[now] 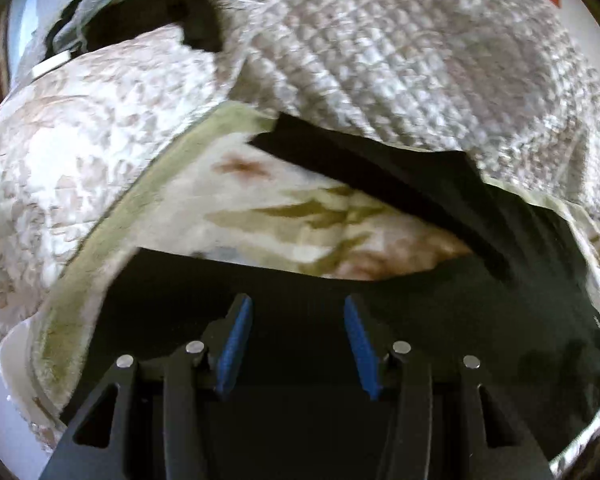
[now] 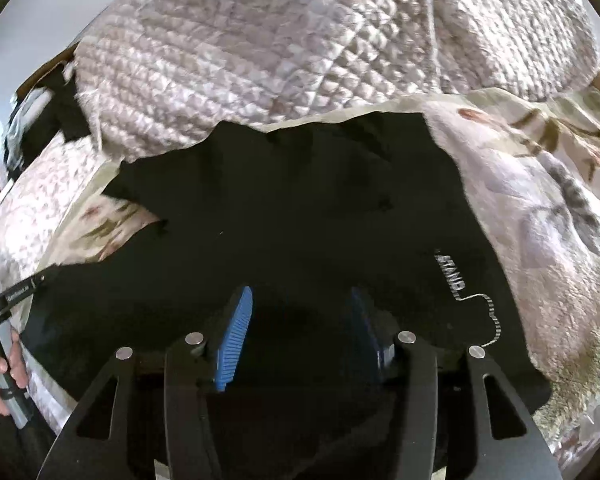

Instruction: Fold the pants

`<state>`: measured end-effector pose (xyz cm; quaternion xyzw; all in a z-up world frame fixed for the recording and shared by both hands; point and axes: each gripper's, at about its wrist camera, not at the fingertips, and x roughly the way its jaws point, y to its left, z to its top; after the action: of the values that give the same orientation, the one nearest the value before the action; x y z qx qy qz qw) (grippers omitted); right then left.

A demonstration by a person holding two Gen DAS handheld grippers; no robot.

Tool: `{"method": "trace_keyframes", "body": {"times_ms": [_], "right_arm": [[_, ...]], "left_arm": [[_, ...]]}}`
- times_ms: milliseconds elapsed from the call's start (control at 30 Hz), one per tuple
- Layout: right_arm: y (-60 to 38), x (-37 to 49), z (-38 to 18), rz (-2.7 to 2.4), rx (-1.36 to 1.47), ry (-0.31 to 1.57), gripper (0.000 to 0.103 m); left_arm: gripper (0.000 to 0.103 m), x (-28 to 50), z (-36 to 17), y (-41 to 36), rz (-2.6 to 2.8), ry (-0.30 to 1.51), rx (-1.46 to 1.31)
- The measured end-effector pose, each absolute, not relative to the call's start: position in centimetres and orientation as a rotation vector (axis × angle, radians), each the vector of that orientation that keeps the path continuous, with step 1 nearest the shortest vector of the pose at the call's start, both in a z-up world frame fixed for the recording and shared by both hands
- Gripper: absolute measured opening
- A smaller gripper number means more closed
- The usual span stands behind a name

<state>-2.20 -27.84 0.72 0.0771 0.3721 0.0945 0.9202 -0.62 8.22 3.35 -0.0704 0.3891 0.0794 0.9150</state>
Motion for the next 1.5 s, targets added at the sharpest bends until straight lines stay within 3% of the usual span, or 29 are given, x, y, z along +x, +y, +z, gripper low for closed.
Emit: {"method": "trace_keyframes", "body": {"times_ms": [433,833,1067,1133,1200,1500], "right_arm": [[-25.4,-2.1,-1.2,0.213,0.038,0.840,0.051],[-24.7,-0.5,1.8,0.319,0.033,0.841,0.051],[-24.5,4.9,3.8,0.394,-0.045,0.840,0.051],[-24.6,6.3,4.0,0.409,-0.065,0.831,0.052],[-24.7,8.5,4.2,0.420,-0.081,0.836,0.060],[-26.1,18.5,2.7,0.450,-0.109,0.863,0.060]], "left_arm": [[0.054,-0.3,0.0,3.8,0.080,0.910,-0.057],[0.054,1.0,2.6,3.8,0.018,0.900,-0.078],[0.055,5.9,4.4,4.6,-0.026,0.897,-0.088],[0.059,7.8,5.1,4.6,-0.041,0.884,-0.071],[0.063,9.8,5.6,4.6,-0.056,0.864,-0.064],[0.072,20.0,4.9,4.4,-0.088,0.830,-0.034]]}}
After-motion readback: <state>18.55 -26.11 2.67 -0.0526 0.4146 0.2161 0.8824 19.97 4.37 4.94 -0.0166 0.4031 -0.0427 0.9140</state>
